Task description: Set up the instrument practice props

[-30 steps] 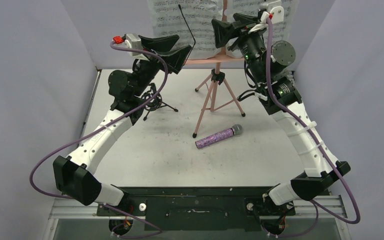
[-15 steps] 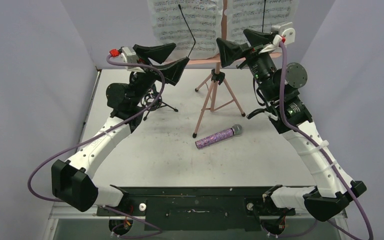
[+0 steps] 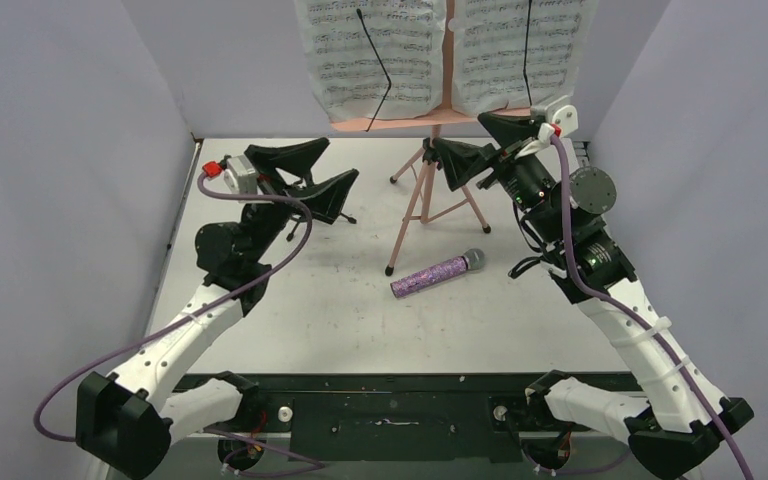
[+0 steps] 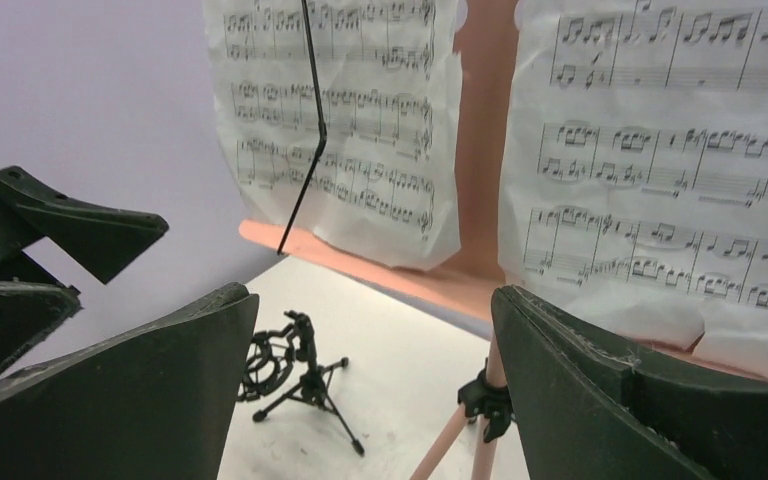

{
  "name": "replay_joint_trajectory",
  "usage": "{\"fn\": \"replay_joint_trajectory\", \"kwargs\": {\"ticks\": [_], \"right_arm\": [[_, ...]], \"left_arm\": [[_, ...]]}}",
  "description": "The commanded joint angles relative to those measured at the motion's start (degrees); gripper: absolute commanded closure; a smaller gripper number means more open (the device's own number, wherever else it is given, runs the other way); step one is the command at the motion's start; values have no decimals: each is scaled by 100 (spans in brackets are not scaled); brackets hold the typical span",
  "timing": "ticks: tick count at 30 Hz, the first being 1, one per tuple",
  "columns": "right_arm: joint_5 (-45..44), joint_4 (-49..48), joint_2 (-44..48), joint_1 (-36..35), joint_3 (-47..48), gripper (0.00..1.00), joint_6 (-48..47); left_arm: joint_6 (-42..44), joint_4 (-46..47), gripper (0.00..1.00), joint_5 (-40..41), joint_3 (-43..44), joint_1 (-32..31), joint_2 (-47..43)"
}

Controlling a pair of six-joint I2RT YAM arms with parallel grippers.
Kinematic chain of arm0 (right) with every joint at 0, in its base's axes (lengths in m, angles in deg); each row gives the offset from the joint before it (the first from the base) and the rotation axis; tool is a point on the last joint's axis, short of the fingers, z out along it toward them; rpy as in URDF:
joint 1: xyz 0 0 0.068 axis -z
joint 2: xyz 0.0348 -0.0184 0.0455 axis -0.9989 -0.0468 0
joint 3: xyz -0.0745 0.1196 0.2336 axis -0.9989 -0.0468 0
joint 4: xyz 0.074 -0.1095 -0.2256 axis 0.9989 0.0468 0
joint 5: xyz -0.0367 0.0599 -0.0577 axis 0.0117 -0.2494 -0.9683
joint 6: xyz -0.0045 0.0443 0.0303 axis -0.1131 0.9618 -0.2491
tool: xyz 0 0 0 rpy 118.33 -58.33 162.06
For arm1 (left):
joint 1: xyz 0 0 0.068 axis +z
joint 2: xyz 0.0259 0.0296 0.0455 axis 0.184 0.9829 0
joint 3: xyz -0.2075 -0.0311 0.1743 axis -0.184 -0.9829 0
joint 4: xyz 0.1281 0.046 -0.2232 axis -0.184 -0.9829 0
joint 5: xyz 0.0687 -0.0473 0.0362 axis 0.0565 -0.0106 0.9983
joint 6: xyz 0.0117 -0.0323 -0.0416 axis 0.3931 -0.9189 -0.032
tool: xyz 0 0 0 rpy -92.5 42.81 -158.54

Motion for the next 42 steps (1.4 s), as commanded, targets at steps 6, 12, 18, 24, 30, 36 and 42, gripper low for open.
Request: {"fn": "replay_joint_trajectory", "kwargs": {"ticks": [6, 12, 18, 24, 30, 36, 42], "right_arm": [[139, 757, 525, -28, -554, 10, -201], [130, 1086, 622, -27, -877, 10, -41], [34, 1167, 850, -28, -1382, 10, 209], [-151, 1289, 1026, -16, -1749, 10, 377], [-304, 1392, 1024, -20, -1854, 10, 477], [-323, 1489, 924, -18, -1819, 10, 557], [-370, 1660, 831, -15, -1748, 10, 594]], "left_arm": [[477, -735, 15, 443, -990, 42, -1062], [657, -1497, 15, 949, -1470, 42, -1373], [950, -2193, 13, 1351, -1677, 67, -1481], [1211, -3160, 12, 1444, -1417, 99, -1401], [1398, -3939, 4, 1766, -1042, 139, -1216], [1739, -4427, 4, 2016, -618, 233, -1057], [2100, -5503, 4, 2188, 353, 431, -587]]}}
